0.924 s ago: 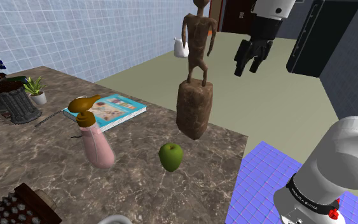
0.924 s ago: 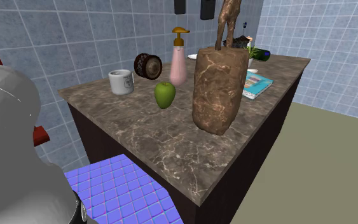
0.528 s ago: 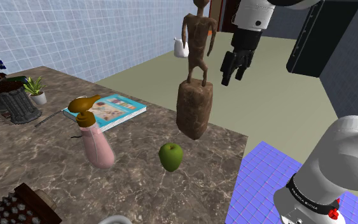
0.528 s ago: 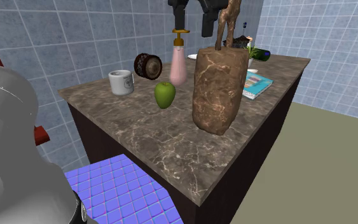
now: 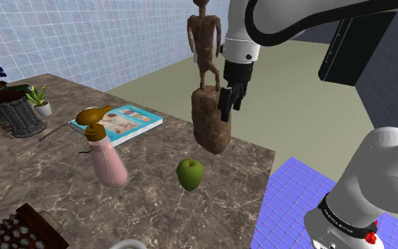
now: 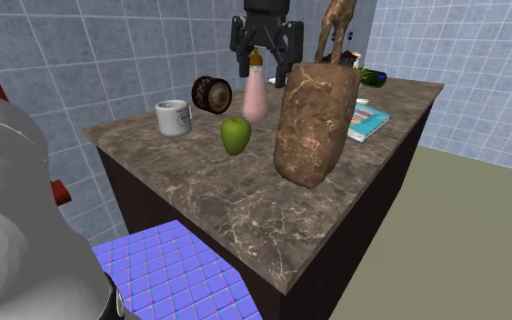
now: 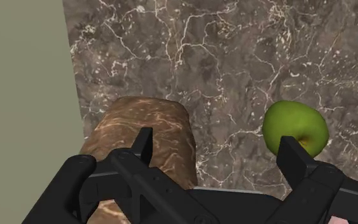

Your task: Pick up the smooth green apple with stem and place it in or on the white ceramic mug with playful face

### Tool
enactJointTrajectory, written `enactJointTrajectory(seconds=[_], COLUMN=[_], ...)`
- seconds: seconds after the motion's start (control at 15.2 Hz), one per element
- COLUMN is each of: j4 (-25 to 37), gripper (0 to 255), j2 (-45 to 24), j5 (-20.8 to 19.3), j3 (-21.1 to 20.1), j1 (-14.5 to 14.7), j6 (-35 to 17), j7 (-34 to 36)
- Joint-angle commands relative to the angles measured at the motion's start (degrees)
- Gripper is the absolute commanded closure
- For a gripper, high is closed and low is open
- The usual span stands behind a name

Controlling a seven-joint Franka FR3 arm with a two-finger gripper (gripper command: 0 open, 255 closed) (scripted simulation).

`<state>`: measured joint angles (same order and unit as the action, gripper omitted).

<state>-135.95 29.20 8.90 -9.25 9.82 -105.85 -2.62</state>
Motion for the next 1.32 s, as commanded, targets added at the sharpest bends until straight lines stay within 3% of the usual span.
enactJointTrajectory(seconds=[0.0, 0.79, 1.25], j4=[0.4, 4.8, 1.2], gripper=[0, 0, 0], j2=[-3.2, -22.7, -24.8], j5=[0.1, -1.6, -1.9], j3=[-1.2, -9.8, -10.2], j1=[1.2, 8.0, 8.2], j6=[-1.8, -10.8, -16.5], j7=[-1.2, -5.1, -4.7])
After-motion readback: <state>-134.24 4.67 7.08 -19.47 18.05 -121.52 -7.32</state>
